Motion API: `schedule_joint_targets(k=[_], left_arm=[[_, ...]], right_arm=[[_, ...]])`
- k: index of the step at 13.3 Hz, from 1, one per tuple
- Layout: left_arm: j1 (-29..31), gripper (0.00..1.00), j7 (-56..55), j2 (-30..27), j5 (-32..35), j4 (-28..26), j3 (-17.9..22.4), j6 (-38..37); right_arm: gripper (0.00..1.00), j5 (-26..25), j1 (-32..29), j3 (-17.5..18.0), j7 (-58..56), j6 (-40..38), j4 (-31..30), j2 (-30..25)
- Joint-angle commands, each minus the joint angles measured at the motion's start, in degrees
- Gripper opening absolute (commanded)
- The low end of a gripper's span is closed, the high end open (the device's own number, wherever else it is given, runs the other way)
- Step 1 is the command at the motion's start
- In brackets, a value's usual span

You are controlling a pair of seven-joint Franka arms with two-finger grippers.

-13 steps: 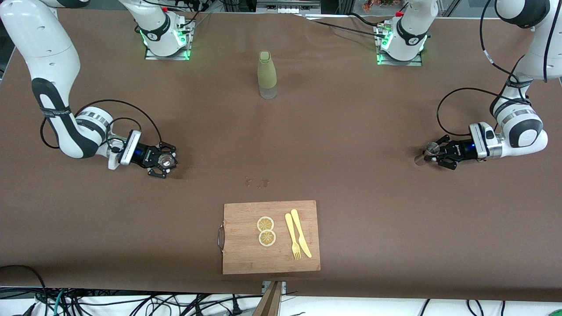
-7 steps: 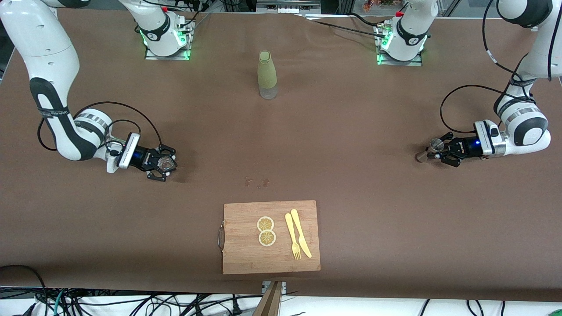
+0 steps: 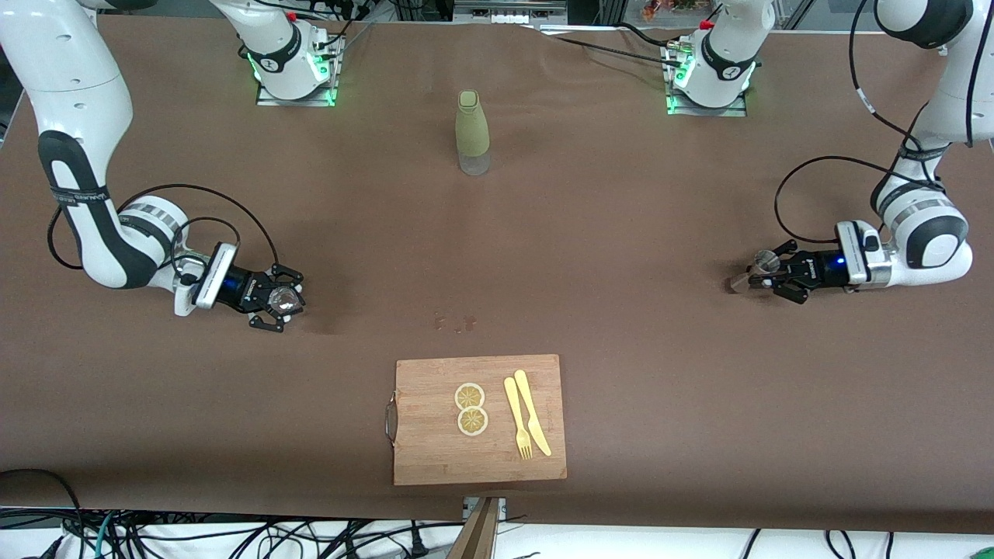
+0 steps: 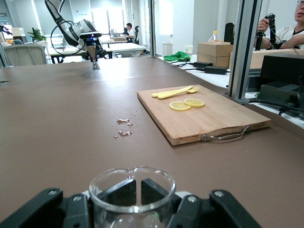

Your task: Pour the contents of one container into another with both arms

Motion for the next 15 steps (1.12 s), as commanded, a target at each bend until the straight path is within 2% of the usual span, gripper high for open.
schedule_joint_targets(k=[1,6,12,15], left_arm=[[-3.2,0.00,-2.2,-1.5,-3.1,0.0,-1.1,2.1],[-12.6,0.00,-8.1,-2.3,-11.1,-0.1,-2.8,10.0],[-20.6,0.00,-22.9,-5.2,-14.8,0.0,-9.6,20.8],[-26.6,0.00,-24.8,-5.1,-19.5,0.8,-10.0,25.4]], right_arm=[[0.00,0.8,0.8,0.0,2.3,0.3,0.8,-0.8],[0.00,0.6,2.1,0.1,5.2,1.8,3.3,-0.8],[0.00,0.4,3.3,1.2,7.0,4.3,4.5,-0.8],[0.00,0.3,3.4,2.5,9.1,4.7,4.7,-0.8]])
